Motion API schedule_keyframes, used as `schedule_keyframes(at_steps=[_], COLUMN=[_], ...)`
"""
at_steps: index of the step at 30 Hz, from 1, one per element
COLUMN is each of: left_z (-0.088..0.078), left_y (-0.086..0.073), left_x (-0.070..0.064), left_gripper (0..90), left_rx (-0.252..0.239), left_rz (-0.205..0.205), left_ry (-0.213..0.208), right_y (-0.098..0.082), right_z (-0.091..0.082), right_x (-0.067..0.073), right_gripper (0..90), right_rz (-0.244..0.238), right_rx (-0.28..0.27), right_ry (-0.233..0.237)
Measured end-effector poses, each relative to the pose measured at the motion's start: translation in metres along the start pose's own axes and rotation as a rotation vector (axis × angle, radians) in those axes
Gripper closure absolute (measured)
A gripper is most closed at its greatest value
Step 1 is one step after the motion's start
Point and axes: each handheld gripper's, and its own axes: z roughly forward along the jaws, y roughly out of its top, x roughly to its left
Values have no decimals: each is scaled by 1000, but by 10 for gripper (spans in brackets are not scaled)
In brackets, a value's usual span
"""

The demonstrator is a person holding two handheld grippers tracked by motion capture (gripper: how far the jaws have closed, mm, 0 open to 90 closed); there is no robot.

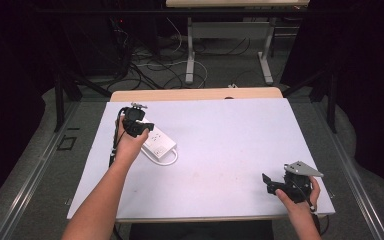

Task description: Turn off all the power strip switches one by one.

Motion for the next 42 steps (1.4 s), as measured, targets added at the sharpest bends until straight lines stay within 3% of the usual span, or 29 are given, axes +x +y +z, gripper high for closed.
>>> schedule_keyframes(at_steps=[4, 5, 6, 14, 27, 35, 36, 42], left_z=[0, 0, 1, 7, 23, 29, 31, 36], left_y=[1, 1, 1, 0, -11, -18, -19, -23], left_x=[6, 8, 9, 18, 27, 33, 33, 36], left_gripper=[900, 900, 900, 900, 900, 900, 900, 900], left_rx=[5, 3, 5, 16, 83, 111, 103, 125], left_rz=[-11, -18, -24, -53, -56, -63, -78, -72], left_ry=[2, 5, 3, 14, 54, 57, 55, 52], right_y=[0, 0, 0, -1, -1, -2, -2, -2], right_z=[0, -1, 1, 2, 2, 2, 2, 3], right_x=[-1, -1, 0, -1, -2, -1, -1, -1], right_gripper=[122, 122, 123, 123, 123, 123, 123, 123], right_rz=[-5, -5, 1, -2, -3, 0, 1, -6], right_rx=[1, 22, 1, -6, -1, 10, 7, 7], right_ry=[-4, -4, -4, -6, -4, 4, 6, 6])
